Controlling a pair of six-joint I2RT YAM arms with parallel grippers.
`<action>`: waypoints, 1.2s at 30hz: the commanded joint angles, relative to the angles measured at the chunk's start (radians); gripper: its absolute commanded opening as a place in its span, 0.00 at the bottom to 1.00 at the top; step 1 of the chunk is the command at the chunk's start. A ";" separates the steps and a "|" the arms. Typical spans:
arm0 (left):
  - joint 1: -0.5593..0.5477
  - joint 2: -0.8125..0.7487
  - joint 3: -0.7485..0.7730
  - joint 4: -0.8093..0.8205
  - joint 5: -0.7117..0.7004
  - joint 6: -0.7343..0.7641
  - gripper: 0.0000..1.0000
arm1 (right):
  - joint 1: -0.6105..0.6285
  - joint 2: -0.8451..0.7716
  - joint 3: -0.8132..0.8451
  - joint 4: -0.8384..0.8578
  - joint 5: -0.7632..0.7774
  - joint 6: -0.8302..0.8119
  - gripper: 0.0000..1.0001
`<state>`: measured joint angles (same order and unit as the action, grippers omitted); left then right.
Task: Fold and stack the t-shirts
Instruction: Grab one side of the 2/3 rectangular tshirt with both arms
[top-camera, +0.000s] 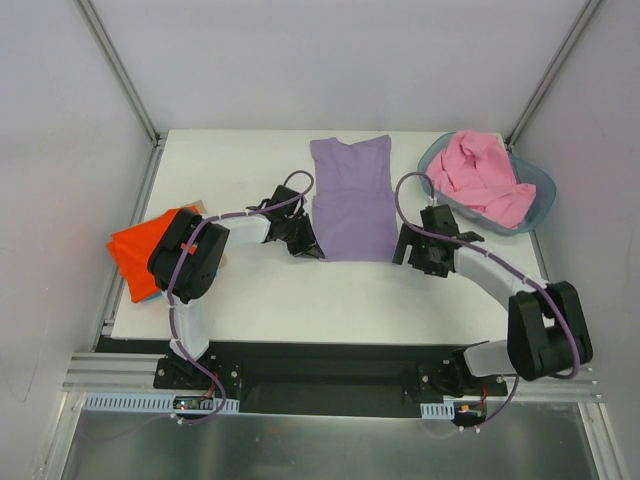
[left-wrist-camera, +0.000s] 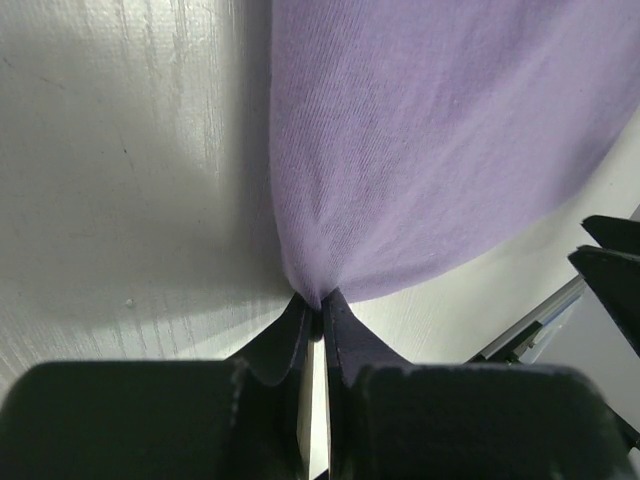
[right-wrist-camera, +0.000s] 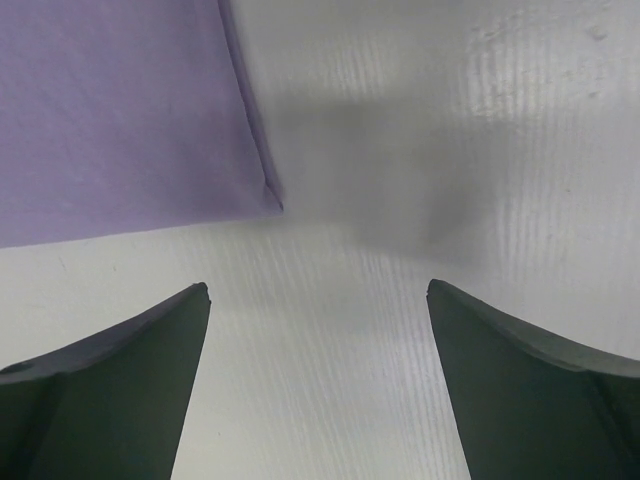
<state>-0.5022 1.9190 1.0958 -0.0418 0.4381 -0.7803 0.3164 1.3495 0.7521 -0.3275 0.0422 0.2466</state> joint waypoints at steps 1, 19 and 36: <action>0.008 0.011 -0.028 -0.043 -0.055 0.018 0.00 | -0.008 0.100 0.093 0.041 -0.117 0.008 0.92; 0.008 0.012 -0.042 -0.043 -0.053 0.030 0.00 | -0.014 0.330 0.211 0.028 -0.139 -0.030 0.28; 0.010 -0.046 -0.122 -0.046 -0.078 0.018 0.00 | -0.005 0.246 0.090 0.094 -0.263 -0.029 0.01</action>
<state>-0.4957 1.9072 1.0557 -0.0044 0.4370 -0.7784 0.2989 1.6669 0.9123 -0.2356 -0.1593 0.2092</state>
